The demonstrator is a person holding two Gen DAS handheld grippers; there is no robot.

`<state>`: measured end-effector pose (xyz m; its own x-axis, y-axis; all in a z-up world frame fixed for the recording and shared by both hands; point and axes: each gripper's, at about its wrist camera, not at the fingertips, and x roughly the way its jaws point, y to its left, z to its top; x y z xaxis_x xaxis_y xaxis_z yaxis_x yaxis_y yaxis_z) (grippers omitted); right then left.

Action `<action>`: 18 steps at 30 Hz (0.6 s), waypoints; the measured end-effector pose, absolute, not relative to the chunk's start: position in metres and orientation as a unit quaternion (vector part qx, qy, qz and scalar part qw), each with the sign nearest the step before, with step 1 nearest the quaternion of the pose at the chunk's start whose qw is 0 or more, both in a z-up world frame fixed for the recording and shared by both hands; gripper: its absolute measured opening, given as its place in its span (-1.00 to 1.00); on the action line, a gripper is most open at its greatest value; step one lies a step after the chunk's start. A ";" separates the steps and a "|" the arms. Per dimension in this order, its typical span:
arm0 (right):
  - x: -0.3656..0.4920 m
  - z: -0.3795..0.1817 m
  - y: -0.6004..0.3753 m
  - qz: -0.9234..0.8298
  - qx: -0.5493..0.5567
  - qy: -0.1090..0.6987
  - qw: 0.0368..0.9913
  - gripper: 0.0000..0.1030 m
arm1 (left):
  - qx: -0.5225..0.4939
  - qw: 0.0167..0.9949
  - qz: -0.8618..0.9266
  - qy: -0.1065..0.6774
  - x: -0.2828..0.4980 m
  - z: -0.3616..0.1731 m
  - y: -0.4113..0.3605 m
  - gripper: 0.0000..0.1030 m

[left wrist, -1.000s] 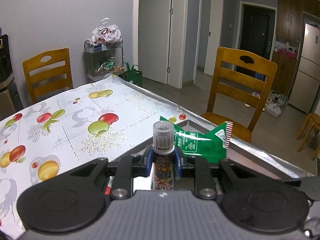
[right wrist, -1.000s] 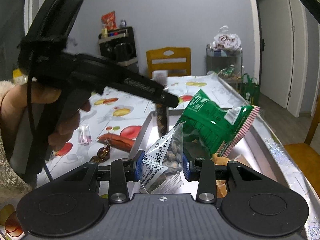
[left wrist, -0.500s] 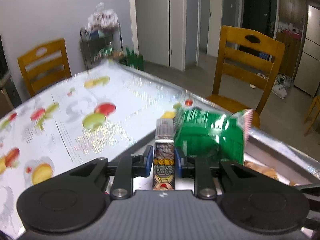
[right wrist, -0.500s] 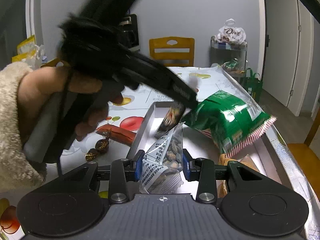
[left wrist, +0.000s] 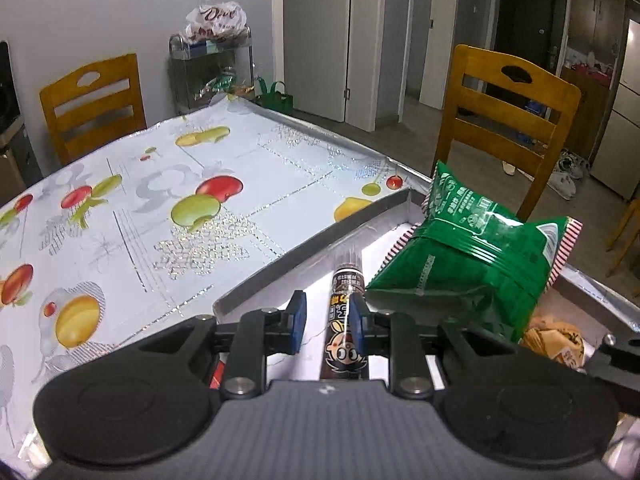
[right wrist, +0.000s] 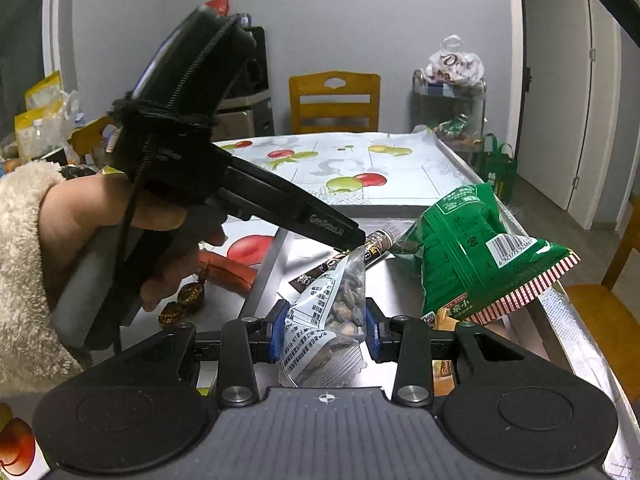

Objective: Organize snacks
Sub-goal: 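Lower the nut bag into the tray while the left gripper lowers the stick snack beside it, then open both grippers to release the stick snack and nut bag in the tray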

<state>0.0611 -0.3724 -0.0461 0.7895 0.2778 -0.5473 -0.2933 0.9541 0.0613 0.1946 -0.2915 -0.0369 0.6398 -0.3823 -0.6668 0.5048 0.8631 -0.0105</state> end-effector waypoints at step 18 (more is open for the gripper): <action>0.100 -0.037 -0.366 0.099 -0.009 0.295 0.950 -0.23 | 0.068 0.920 -0.234 0.308 0.172 -0.011 -0.261 -0.11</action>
